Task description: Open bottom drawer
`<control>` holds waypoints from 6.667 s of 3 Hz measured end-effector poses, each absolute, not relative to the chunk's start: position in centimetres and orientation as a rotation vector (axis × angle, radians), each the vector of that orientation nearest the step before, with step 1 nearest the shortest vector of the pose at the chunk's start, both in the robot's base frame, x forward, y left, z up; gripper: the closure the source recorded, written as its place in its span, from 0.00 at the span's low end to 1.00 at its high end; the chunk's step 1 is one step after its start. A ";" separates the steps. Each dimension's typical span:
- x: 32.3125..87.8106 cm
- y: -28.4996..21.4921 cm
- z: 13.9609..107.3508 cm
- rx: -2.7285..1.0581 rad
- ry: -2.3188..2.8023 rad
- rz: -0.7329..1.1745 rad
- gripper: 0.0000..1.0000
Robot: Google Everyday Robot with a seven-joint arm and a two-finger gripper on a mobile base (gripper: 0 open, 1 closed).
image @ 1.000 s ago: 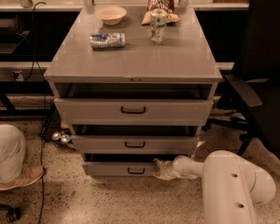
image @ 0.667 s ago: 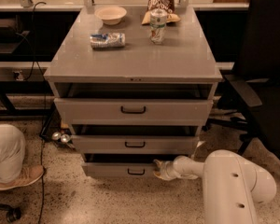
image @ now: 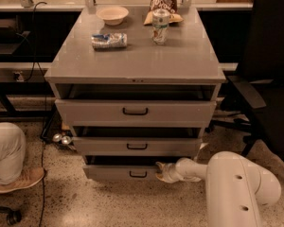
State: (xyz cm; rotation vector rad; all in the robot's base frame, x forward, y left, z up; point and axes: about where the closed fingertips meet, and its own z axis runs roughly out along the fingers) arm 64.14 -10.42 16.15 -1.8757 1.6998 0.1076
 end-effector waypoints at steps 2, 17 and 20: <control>62.6 -10.6 16.4 -1.883 1.709 0.111 1.00; 56.0 -16.4 16.7 -1.802 2.085 0.178 1.00; 51.2 -16.9 16.9 -1.759 2.149 0.232 1.00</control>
Offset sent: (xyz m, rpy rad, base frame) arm -0.1998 -0.0246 0.0668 -0.0497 0.0424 -0.2078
